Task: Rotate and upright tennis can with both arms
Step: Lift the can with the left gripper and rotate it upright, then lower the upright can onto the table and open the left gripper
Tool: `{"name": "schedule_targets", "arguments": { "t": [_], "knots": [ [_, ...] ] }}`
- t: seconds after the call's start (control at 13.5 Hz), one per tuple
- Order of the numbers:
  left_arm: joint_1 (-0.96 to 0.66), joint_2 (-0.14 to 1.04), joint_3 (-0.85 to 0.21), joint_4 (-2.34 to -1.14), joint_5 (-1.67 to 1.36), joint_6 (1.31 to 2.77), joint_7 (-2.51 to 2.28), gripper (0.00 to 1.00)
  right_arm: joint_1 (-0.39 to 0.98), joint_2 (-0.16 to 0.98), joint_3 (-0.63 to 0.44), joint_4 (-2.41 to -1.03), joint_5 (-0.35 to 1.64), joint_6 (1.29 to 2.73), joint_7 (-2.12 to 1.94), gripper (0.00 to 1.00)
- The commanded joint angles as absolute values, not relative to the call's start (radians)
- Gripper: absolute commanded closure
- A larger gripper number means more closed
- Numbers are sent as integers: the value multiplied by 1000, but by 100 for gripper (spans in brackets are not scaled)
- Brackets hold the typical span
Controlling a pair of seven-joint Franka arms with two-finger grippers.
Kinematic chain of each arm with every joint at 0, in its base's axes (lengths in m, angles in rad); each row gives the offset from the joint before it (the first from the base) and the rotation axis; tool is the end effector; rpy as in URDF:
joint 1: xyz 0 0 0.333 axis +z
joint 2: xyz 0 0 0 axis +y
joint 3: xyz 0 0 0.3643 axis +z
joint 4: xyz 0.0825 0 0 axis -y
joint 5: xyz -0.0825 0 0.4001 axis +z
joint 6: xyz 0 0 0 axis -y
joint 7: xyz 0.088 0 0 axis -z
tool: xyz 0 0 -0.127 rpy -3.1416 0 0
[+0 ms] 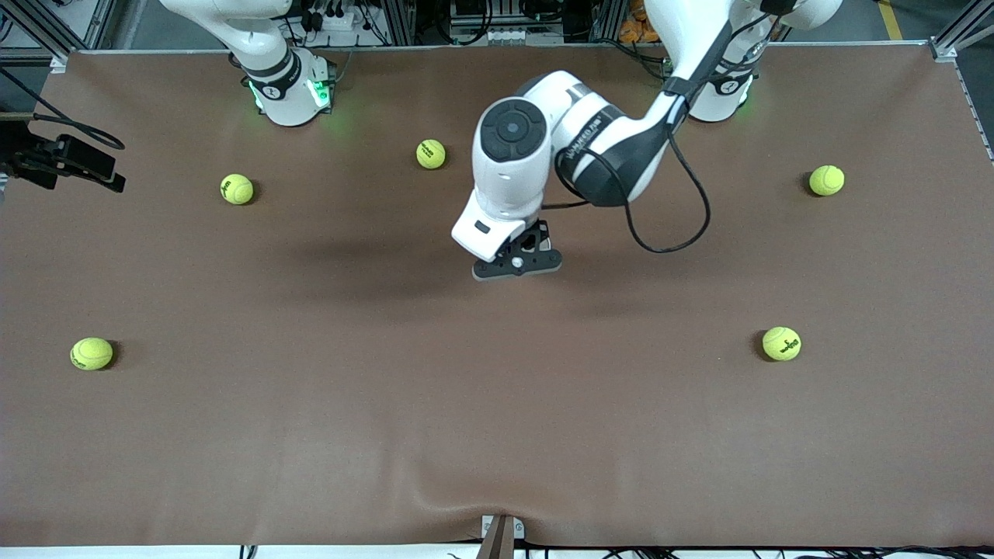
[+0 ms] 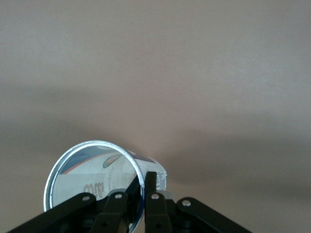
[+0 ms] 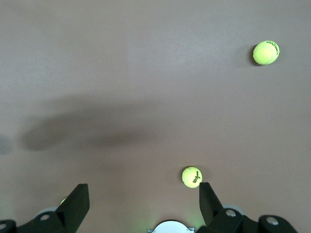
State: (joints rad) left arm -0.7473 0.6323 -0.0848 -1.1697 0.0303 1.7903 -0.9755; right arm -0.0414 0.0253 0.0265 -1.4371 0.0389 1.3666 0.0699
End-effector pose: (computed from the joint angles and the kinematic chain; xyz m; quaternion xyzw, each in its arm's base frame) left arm 0.5384 -0.5597 0.4398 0.9970 0.0763 -0.0111 0.0026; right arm 0.5560 -0.0030 0.6857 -0.9979 0.0393 0.0484 0.0182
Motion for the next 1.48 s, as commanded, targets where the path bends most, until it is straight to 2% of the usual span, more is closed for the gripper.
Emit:
{"name": "schedule_targets", "arguments": {
  "t": [0.0,0.37,0.96,1.41],
  "knots": [
    [-825,641,-74,-1183,119,1779,-1061,100,-38,20,23,-1434,41,1367,61,0],
    [-877,650,-72,-1184,238,1687,-1172,100,-38,20,23,-1434,41,1367,63,0],
    [-920,695,-74,-1184,287,1701,-1276,100,-38,18,23,-1434,41,1367,63,0],
    [-925,722,-72,-1187,293,1769,-1393,100,-38,20,23,-1434,41,1367,61,0]
  ]
}}
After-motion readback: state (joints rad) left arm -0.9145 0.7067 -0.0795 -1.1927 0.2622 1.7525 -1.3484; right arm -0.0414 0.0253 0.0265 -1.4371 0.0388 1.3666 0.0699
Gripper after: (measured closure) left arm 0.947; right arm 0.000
